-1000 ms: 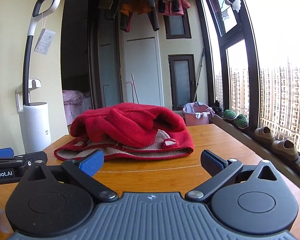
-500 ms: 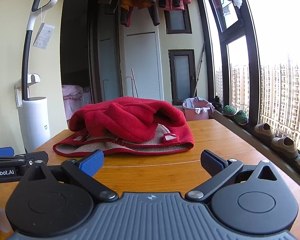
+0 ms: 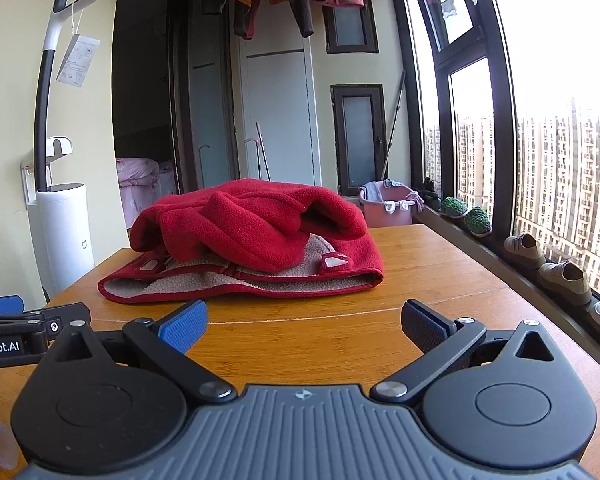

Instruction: Fold clothes

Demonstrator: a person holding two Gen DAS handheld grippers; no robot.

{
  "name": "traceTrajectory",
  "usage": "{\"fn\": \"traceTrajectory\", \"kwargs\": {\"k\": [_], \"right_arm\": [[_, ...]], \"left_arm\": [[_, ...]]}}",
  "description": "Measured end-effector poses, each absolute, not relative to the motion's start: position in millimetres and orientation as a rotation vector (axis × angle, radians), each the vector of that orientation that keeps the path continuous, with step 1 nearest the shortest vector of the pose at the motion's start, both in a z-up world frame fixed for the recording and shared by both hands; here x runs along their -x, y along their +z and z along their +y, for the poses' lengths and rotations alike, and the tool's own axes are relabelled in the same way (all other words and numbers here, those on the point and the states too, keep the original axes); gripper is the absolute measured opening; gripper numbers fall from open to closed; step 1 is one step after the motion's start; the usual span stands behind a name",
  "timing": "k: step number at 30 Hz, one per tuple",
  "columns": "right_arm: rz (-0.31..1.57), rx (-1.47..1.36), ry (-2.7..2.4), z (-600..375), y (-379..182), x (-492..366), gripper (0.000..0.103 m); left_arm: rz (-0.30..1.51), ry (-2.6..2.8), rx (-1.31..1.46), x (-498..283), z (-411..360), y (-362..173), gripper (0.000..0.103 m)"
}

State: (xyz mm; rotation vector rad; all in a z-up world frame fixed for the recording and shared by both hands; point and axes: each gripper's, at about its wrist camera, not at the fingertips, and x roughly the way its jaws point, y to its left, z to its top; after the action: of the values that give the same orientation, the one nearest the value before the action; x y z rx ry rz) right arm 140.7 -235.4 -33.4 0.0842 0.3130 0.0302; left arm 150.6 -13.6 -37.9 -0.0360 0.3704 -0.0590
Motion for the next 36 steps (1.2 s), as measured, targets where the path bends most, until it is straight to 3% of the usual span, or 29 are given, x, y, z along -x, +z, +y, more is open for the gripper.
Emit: {"fn": "traceTrajectory", "kwargs": {"k": [36], "right_arm": [[0.337, -0.070, 0.051, -232.0, -34.9, -141.3, 0.103]], "left_arm": [[0.400, -0.063, 0.001, -148.4, -19.1, -41.8, 0.103]]}}
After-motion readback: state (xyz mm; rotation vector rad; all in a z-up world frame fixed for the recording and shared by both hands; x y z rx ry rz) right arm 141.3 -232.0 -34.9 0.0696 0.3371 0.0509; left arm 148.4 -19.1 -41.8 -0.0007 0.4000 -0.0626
